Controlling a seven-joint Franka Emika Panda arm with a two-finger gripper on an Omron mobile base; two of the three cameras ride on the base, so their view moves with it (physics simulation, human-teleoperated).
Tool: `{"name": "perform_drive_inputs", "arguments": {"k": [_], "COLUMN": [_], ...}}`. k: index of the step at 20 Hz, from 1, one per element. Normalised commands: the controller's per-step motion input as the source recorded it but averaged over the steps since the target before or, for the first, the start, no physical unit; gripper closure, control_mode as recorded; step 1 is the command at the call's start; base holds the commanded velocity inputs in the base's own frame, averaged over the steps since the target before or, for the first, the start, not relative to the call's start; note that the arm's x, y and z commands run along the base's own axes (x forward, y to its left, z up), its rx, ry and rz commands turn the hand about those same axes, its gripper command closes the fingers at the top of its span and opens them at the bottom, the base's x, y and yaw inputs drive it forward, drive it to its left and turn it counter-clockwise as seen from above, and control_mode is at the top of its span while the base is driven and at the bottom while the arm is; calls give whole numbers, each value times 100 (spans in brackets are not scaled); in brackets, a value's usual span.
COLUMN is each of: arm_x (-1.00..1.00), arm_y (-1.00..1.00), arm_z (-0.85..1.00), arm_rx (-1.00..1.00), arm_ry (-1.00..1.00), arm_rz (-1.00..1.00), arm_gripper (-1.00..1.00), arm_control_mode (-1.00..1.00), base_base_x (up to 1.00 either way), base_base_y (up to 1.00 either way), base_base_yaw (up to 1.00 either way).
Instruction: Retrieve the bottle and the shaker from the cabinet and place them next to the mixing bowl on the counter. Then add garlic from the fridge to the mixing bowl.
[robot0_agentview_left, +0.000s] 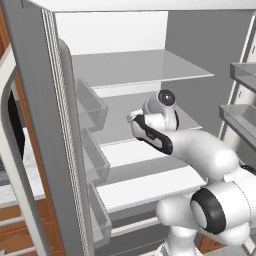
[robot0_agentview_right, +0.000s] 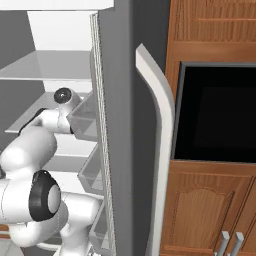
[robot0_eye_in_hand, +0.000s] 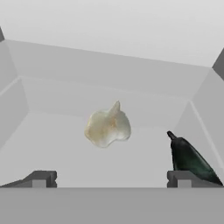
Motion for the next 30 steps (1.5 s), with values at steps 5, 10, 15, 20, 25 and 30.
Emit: {"name": "perform_drive_inputs", "arguments": {"k": [5, 10, 15, 20, 25, 30], "arm_x": [53, 43, 2, 2, 20, 18], "arm_y": [4, 4, 26, 8, -1, 0], "arm_z": [-3, -8, -12, -13, -15, -20], "arm_rx": [0, -1, 0, 0, 0, 0], "arm_ry": [0, 0, 2, 2, 0, 3], "arm_rz": [0, 0, 0, 0, 0, 0], "arm_gripper": [-100, -100, -100, -100, -100, -100], "arm_control_mode": [-100, -100, -100, -100, -100, -100], "base_base_x": [0, 0, 0, 0, 0, 0], "base_base_y": [0, 0, 0, 0, 0, 0], "base_base_yaw": [0, 0, 0, 0, 0, 0]}}
